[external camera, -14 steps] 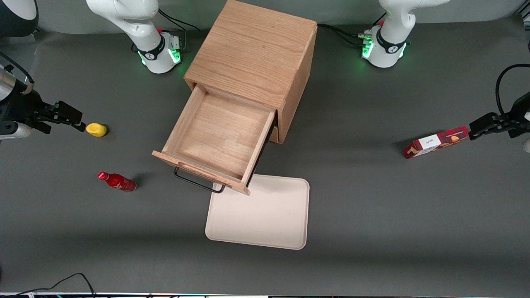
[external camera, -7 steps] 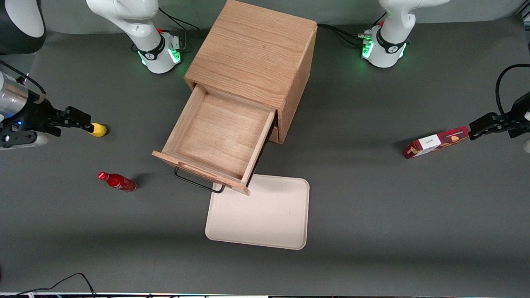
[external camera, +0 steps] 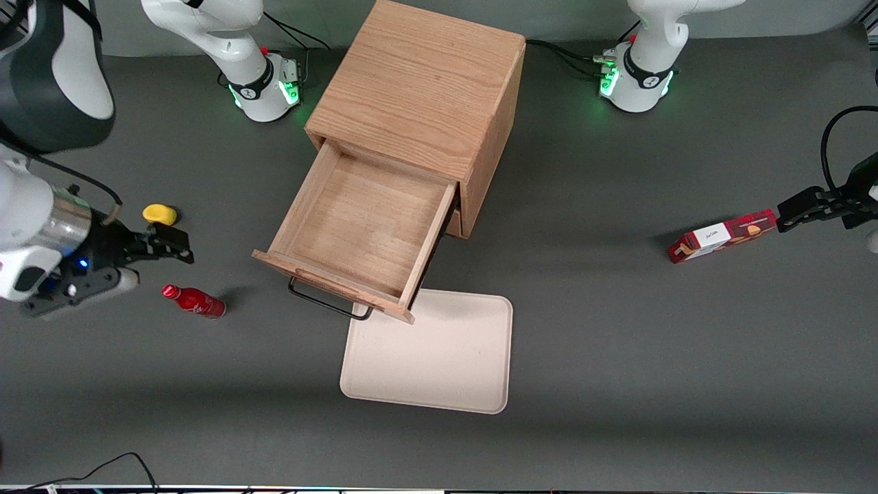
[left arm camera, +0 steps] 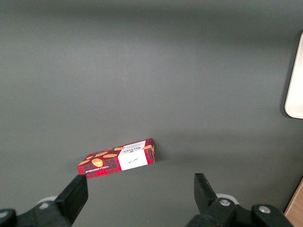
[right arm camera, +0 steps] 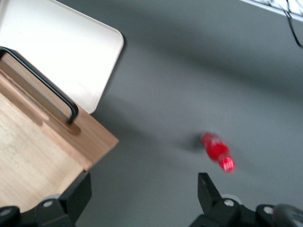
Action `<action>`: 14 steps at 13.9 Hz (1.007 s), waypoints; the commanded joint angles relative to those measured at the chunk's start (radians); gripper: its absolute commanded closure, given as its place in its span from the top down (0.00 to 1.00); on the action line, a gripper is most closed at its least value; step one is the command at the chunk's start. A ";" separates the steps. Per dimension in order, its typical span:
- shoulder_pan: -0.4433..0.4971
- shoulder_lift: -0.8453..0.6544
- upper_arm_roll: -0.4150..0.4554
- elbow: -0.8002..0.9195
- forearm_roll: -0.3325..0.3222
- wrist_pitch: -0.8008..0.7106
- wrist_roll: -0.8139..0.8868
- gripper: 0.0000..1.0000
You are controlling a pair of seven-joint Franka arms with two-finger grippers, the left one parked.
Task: Close top drawer
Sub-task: 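Move the right gripper to the front panel of the open drawer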
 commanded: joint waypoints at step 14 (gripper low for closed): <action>0.070 0.373 0.040 0.303 0.179 0.039 -0.525 1.00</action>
